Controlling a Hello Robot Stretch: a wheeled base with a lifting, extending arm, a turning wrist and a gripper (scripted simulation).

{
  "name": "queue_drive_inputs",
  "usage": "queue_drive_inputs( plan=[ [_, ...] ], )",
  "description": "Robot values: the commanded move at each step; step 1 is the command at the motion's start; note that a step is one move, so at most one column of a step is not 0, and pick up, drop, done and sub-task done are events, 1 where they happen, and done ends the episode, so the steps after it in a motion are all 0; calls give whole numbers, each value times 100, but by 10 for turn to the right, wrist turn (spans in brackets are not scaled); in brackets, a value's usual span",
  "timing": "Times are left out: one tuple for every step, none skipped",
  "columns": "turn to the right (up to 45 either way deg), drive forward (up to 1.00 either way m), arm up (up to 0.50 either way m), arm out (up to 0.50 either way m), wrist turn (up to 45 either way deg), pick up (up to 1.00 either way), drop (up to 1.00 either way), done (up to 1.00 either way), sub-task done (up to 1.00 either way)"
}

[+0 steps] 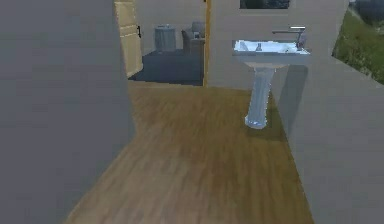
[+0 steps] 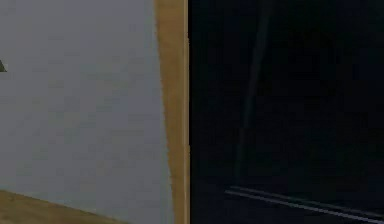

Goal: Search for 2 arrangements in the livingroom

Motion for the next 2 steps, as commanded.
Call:
queue_drive_inputs(
  plan=[
    [0, 45, 0, 0, 0, 0, 0, 0, 0],
    [-30, 0, 0, 0, 0, 0, 0, 0, 0]
  ],
)
